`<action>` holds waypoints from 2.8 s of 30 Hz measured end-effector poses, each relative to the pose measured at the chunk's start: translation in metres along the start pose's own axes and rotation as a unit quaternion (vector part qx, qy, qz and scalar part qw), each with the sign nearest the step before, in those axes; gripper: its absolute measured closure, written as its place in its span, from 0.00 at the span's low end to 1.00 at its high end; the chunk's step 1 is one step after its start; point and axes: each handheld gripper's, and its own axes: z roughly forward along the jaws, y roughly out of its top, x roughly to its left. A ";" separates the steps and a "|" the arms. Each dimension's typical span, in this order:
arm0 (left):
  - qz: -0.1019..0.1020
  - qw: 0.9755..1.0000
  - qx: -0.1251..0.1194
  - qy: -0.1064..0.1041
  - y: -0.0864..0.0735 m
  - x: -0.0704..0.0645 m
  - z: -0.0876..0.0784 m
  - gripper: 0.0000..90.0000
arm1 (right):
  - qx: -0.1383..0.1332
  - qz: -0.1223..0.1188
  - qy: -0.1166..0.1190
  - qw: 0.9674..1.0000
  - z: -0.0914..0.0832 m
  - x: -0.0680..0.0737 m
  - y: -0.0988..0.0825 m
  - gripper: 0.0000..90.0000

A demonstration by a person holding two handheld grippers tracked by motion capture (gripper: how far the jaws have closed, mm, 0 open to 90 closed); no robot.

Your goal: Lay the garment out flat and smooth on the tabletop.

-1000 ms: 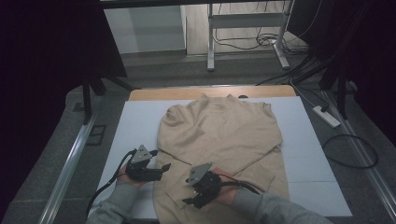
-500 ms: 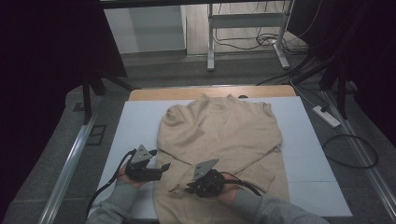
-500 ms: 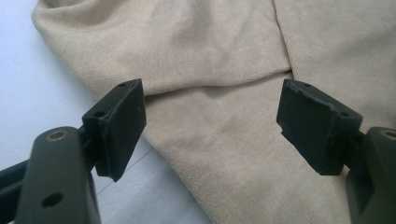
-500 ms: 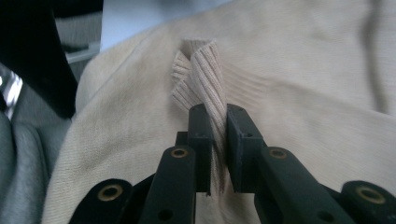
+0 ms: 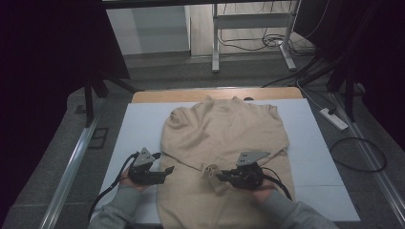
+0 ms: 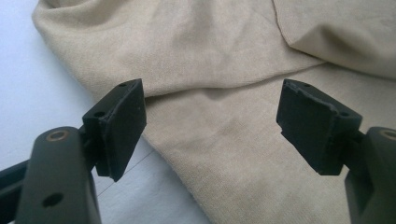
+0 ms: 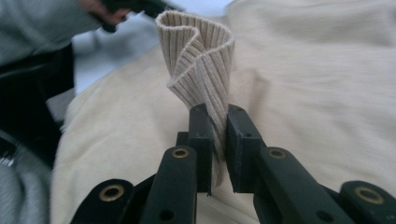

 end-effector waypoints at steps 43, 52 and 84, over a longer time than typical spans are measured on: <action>-0.002 1.000 0.003 -0.001 0.002 0.002 0.004 0.27 | 0.043 0.013 -0.503 0.863 -0.202 -0.055 -0.068 0.41; -0.001 1.000 0.006 -0.002 0.002 0.002 0.005 0.27 | 0.085 0.029 -0.323 0.942 -0.147 -0.102 -0.046 0.38; 0.001 1.000 0.009 -0.002 0.001 0.002 0.006 0.27 | 0.113 0.095 -0.440 0.886 -0.200 -0.147 -0.077 0.92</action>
